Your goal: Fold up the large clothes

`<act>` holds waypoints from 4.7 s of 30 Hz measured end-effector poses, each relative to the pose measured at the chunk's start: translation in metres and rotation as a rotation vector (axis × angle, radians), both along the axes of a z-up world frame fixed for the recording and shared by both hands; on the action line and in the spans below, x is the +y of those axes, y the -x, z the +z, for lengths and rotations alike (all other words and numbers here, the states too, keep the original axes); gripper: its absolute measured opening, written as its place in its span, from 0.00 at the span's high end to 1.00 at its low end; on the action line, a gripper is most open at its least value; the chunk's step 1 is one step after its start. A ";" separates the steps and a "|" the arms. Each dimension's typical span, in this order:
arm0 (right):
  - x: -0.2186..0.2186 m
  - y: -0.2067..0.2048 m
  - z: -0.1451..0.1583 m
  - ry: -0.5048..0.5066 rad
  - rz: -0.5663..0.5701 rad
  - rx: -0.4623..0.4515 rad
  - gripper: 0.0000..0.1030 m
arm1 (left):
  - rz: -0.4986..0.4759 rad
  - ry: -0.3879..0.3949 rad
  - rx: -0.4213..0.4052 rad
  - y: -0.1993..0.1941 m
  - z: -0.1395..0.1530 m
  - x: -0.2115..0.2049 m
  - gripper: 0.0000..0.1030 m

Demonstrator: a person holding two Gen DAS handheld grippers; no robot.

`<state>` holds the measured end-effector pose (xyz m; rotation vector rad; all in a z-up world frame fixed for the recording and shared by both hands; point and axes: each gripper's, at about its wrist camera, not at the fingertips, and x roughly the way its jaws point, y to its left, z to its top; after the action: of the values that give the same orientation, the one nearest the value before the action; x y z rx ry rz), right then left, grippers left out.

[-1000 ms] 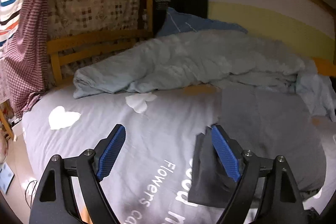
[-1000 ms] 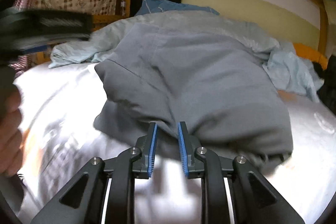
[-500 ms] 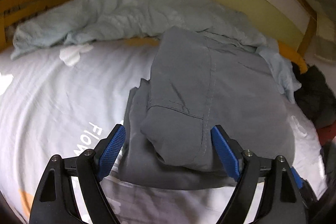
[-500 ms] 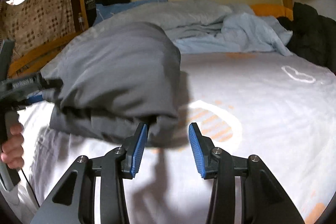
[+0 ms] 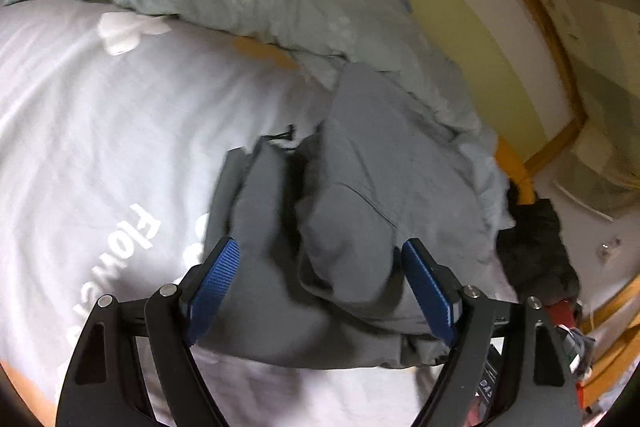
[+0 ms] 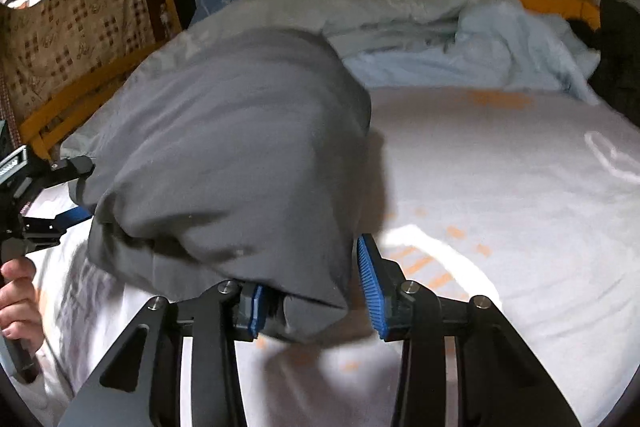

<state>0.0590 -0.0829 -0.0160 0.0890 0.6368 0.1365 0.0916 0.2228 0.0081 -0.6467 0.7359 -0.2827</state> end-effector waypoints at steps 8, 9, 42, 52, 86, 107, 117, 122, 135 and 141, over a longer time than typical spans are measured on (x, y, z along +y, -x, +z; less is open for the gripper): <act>0.005 0.032 0.003 0.008 -0.039 -0.049 0.72 | -0.098 0.050 0.020 -0.015 -0.014 -0.025 0.25; 0.006 0.032 -0.001 0.050 -0.029 -0.051 0.72 | -0.102 0.106 0.034 -0.018 -0.019 -0.025 0.25; 0.026 -0.019 -0.001 0.177 0.077 -0.041 0.58 | 0.022 -0.296 0.284 -0.031 -0.040 -0.020 0.00; 0.063 0.004 0.002 0.422 -0.009 -0.193 0.78 | -0.054 -0.438 0.166 -0.030 -0.008 -0.065 0.71; -0.504 -0.026 0.050 0.312 -0.696 0.037 0.73 | -0.532 -0.739 -0.200 -0.128 -0.001 -0.714 0.77; -0.478 0.058 0.053 0.031 -0.661 -0.021 0.20 | -0.202 -0.820 -0.591 -0.004 0.036 -0.585 0.15; -0.389 0.129 0.061 0.171 -0.614 -0.348 0.16 | -0.028 -0.596 -0.831 0.070 0.049 -0.496 0.00; -0.383 0.134 0.054 0.169 -0.604 -0.391 0.15 | -0.027 -0.613 -0.851 0.064 0.031 -0.503 0.00; -0.385 0.110 0.033 0.205 -0.598 -0.313 0.14 | -0.048 -0.557 -0.755 0.046 0.023 -0.494 0.00; -0.381 0.120 0.036 0.209 -0.604 -0.372 0.00 | -0.038 -0.563 -0.750 0.050 0.023 -0.492 0.00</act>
<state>-0.0606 -0.4638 0.0199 0.0494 0.2292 -0.4880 0.0420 -0.2691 0.0310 0.0323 0.0824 -0.3068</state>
